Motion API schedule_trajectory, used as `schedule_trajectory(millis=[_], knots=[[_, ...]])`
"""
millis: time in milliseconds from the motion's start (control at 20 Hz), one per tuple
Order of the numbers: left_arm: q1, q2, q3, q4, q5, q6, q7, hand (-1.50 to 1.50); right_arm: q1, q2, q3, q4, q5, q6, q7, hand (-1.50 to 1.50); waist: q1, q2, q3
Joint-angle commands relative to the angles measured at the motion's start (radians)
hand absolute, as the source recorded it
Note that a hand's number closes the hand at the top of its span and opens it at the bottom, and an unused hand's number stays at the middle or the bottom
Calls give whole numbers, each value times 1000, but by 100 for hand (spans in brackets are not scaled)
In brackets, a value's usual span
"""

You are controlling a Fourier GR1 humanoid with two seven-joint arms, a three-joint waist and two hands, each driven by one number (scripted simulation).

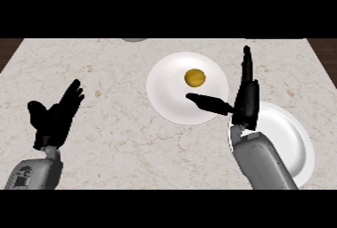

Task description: Pick the lemon from the plate and place it in the plate

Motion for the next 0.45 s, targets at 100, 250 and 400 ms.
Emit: schedule_trajectory(millis=[100, 250, 400], knots=[[27, 13, 35, 11, 26, -46, -37, 0, 150, -35, -33, -69, -15, 55, -84, -150, -1, 0, 0], [13, -11, 10, -15, -28, 6, 10, 0, 139, -38, -50, -101, 33, 105, 4, -150, 0, 0, 0], [7, -42, -11, -35, -30, 9, 8, 0, 177, -7, -50, -110, 61, 91, 13, -150, 1, 0, 0]])
